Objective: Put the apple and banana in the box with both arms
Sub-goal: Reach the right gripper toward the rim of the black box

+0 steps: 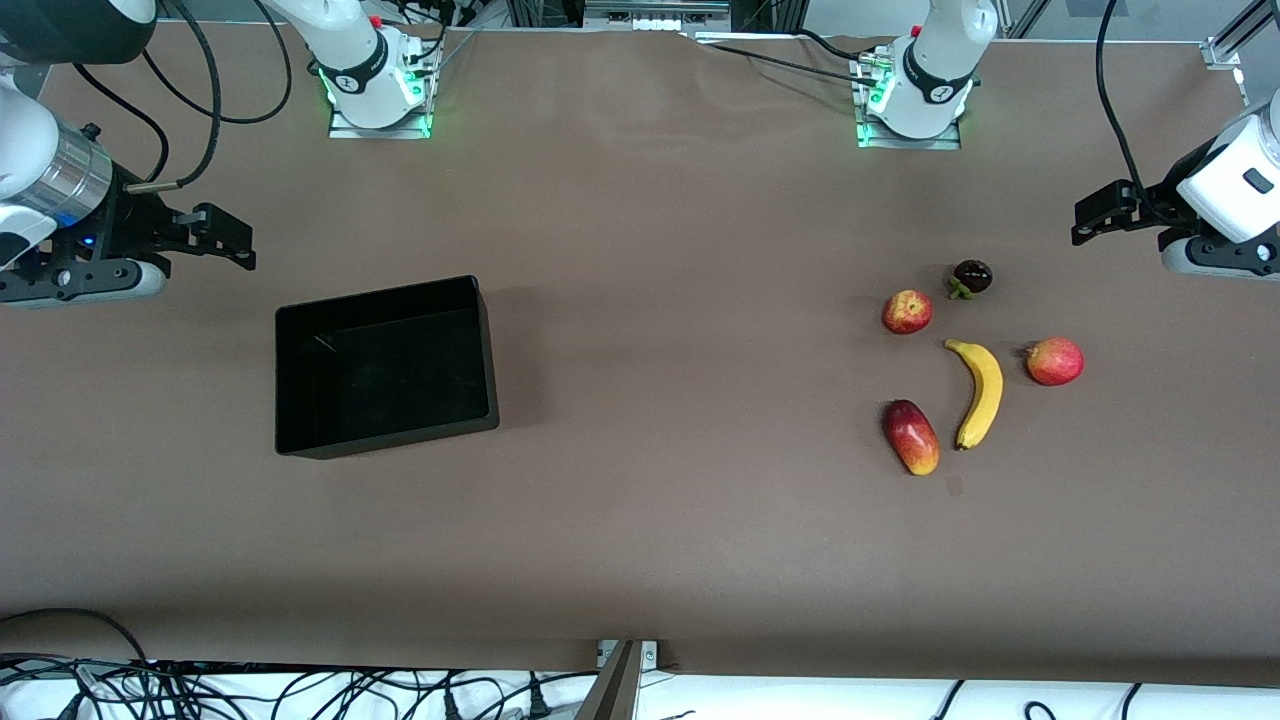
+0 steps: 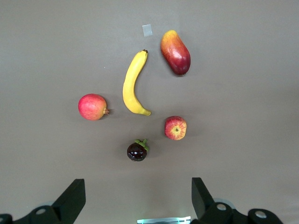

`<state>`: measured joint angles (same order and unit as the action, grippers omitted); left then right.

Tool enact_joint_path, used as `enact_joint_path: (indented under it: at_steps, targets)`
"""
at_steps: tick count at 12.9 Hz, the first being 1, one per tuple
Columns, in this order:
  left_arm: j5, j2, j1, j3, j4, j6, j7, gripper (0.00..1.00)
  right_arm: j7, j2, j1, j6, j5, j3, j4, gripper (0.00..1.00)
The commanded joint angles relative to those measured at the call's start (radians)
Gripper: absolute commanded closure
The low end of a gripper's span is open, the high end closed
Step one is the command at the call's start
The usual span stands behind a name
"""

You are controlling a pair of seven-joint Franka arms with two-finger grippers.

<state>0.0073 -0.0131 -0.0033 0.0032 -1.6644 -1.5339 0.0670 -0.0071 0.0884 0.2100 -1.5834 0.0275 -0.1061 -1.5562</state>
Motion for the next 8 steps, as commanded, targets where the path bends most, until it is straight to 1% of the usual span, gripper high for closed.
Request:
enact_joint_path:
  at_steps: [1,3,5,6,8]
  targets:
    - [0.02,0.005,-0.004,-0.003,0.014,0.014,-0.015,0.0,-0.028,0.042,-0.012,0.008,-0.023,0.009,0.002,0.0]
    - [0.019,0.005,-0.004,-0.003,0.014,0.015,-0.015,0.0,-0.059,0.094,-0.015,-0.073,-0.027,0.006,-0.042,0.0]
    - [0.02,0.004,-0.004,-0.003,0.014,0.015,-0.013,0.0,-0.167,0.169,-0.026,-0.185,-0.029,-0.029,-0.083,0.0]
    - [0.02,0.004,-0.004,-0.003,0.014,0.015,-0.013,0.0,-0.194,0.213,-0.035,-0.237,-0.029,-0.043,-0.093,0.0]
    - [0.02,0.004,-0.004,-0.003,0.015,0.015,-0.013,0.0,-0.197,0.292,-0.04,-0.303,-0.029,-0.05,-0.097,0.0]
